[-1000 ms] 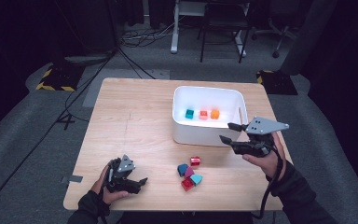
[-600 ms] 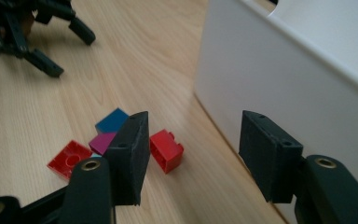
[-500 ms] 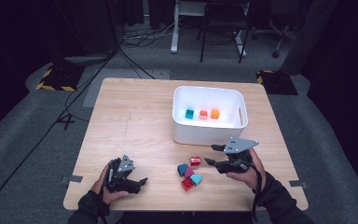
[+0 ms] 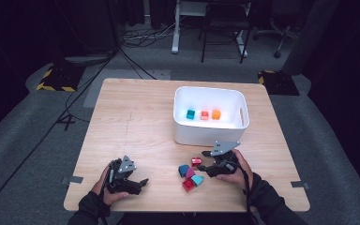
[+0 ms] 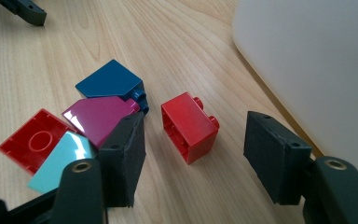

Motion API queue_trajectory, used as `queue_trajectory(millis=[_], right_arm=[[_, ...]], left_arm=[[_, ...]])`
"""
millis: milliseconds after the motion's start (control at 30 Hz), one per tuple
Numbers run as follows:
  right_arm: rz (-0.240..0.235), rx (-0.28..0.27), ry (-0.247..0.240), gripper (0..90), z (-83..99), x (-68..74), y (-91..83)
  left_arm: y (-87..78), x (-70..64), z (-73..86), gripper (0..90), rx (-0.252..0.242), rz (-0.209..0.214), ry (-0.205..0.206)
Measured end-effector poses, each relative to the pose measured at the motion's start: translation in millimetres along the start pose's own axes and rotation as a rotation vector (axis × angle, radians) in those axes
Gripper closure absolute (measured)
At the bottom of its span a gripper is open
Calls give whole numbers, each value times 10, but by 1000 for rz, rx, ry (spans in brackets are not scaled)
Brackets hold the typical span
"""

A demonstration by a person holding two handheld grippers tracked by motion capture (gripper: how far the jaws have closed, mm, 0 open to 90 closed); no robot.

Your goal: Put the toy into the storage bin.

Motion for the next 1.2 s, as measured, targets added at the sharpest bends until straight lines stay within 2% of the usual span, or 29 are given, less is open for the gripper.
queue_trajectory(millis=[133, 200, 300, 367, 400, 600, 633, 833, 933, 1033, 1200], right_arm=[[4, 17, 4, 367, 18, -29, 81], [-2, 18, 16, 391, 30, -28, 122], [-12, 24, 2, 421, 42, -17, 181], [-3, 33, -10, 486, 54, -17, 225], [4, 36, 1, 508, 59, -3, 234], [37, 21, -12, 656, 79, 21, 262], [55, 24, -14, 674, 86, 12, 235], [72, -35, -9, 678, 104, -14, 18], [98, -54, 10, 679, 115, -42, -127], [126, -74, 7, 679, 127, -96, -290], [147, -92, 29, 681, 152, -116, -491]], left_arm=[[1, -2, 0, 119, -1, 0, -2], [1, -2, 0, 119, -1, 0, -2], [1, -2, 0, 119, -1, 0, -2], [-1, 1, 0, 119, -1, -4, 2], [0, 2, -2, 119, -4, -7, 3], [-2, 3, 1, 120, -1, -8, 2], [-4, 5, 2, 120, 1, -8, 5], [-3, 3, 1, 120, 0, -9, 2], [-3, 4, 2, 119, 0, -9, 3], [-3, 4, 2, 120, 0, -9, 2], [-3, 2, 2, 120, 0, -8, 0]])
Point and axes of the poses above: each handheld gripper's, and its own axes: y roughly forward along the jaws, z roughly out of its underside, x roughly to its left, the point moved 6 cm from there along y, roughly forward along the jaws, and after that the axes turned 6 degrees about -z, right-handed, at the moved point
